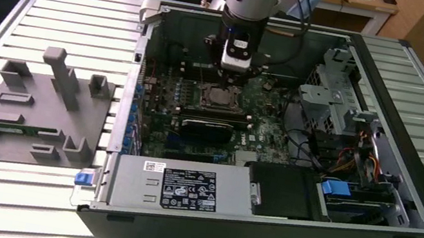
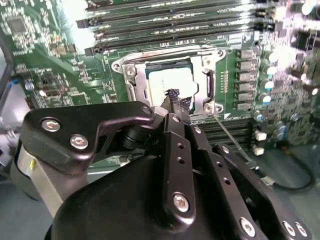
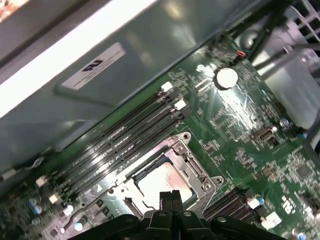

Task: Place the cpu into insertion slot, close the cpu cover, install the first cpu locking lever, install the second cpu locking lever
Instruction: 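Close the cpu cover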

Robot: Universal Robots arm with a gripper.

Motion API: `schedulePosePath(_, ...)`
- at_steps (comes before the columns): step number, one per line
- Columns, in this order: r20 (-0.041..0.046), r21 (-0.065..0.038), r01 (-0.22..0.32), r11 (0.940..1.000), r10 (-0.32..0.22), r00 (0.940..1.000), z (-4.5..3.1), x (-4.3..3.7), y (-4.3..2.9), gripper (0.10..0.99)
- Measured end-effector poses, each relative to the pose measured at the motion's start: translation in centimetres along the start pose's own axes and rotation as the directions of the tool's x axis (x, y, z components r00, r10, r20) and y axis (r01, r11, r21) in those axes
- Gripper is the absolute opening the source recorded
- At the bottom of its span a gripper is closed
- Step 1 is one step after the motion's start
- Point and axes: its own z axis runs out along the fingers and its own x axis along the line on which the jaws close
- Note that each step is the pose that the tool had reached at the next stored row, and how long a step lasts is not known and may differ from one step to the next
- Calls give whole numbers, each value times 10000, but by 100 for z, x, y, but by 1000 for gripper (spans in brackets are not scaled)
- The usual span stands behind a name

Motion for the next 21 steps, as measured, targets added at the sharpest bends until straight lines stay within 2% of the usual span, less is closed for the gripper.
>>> schedulePosePath(5, -7, -10, 896, 9960, -896, 9960, 3, 1, 0, 102)
schedulePosePath(11, -42, -68, 1854, 9826, -1855, 9826, 5, 0, 0, 102)
schedulePosePath(15, -63, -112, 2467, 9690, -2468, 9691, 6, 0, 0, 102)
schedulePosePath(21, -91, -182, 3379, 9410, -3381, 9411, 8, 0, 0, 102)
